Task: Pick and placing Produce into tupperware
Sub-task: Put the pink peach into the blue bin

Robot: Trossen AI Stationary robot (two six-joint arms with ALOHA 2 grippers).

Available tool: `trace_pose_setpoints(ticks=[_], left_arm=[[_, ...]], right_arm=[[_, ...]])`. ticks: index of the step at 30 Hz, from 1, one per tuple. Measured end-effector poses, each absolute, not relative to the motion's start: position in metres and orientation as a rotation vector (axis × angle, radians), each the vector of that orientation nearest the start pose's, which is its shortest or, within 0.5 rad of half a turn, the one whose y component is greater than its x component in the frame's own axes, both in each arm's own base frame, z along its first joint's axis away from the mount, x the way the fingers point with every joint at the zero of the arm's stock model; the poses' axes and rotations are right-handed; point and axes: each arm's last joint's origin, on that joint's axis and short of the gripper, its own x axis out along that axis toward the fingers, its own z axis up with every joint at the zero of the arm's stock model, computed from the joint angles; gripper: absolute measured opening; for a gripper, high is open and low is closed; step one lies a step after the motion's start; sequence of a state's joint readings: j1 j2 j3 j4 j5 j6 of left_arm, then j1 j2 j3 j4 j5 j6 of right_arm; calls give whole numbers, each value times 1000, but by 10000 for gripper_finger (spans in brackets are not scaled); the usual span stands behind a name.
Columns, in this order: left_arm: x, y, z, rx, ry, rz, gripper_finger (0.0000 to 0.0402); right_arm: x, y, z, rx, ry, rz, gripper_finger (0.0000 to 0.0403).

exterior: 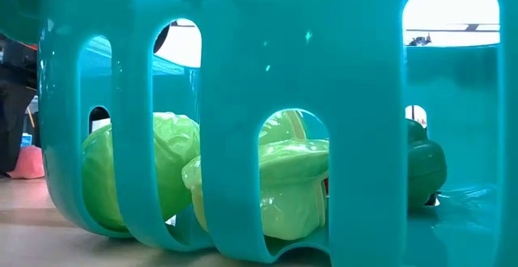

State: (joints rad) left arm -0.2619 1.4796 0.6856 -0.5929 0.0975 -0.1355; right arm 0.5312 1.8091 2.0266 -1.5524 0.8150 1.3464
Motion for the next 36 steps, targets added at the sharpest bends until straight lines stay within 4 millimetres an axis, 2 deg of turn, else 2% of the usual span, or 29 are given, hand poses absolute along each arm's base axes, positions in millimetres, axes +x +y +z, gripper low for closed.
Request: trace_pose_setpoints(ticks=[10,24,36], left_arm=[[220,-62,142,2,1420,-200,124],[240,-67,180,45,1386,-210,124],[250,-68,211,84,1381,-195,124]], right_arm=[[294,149,386,382,652,-819,270],[293,148,386,372,659,-823,270],[291,150,386,326,699,-790,270]])
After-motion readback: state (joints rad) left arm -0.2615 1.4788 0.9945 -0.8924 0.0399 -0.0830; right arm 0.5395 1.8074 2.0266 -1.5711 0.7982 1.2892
